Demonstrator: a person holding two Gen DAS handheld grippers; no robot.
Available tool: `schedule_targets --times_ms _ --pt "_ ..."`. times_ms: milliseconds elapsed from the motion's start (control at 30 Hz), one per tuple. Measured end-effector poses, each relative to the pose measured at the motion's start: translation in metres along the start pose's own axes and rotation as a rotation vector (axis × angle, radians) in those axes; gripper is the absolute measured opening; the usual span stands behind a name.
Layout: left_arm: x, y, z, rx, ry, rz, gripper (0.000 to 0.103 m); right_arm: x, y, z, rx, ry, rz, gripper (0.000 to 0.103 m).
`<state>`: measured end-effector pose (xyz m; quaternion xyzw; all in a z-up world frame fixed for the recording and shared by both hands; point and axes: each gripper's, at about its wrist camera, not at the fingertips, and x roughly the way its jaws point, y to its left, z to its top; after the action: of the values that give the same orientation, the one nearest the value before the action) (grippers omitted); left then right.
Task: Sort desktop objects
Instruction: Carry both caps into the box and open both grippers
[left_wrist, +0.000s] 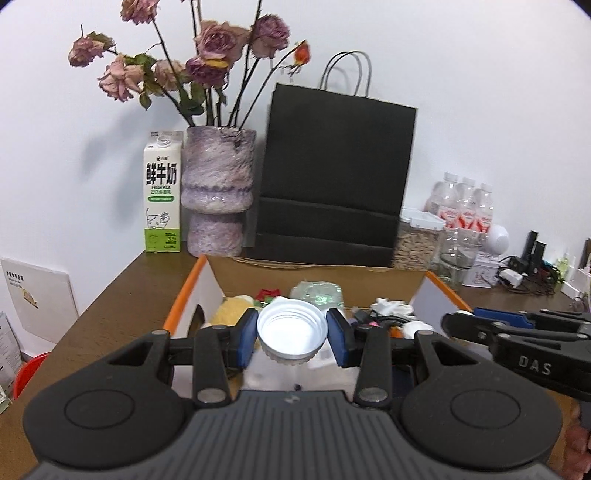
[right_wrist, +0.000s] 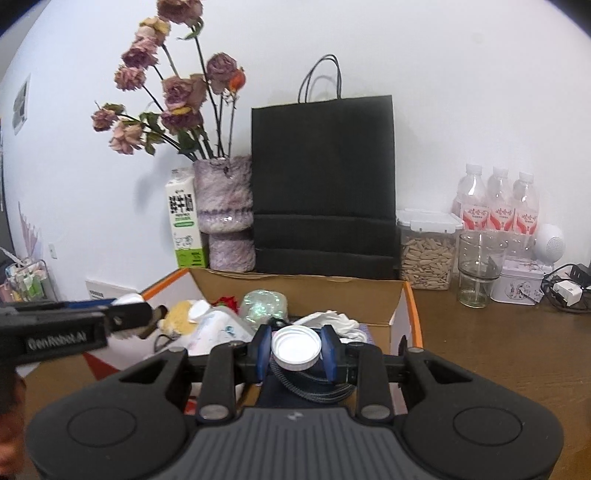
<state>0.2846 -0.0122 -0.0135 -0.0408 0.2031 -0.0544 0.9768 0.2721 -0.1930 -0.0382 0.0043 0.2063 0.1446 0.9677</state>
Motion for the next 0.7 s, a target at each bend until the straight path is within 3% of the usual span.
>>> schedule_targets --times_ms 300,700 --pt "0.033 0.014 0.003 0.021 0.038 0.028 0.041 0.039 -0.016 -0.005 -0.016 0.06 -0.037 0.027" --pt "0.059 0.016 -0.006 0.059 0.086 0.021 0.041 0.057 -0.023 -0.009 -0.025 0.086 -0.044 0.027"
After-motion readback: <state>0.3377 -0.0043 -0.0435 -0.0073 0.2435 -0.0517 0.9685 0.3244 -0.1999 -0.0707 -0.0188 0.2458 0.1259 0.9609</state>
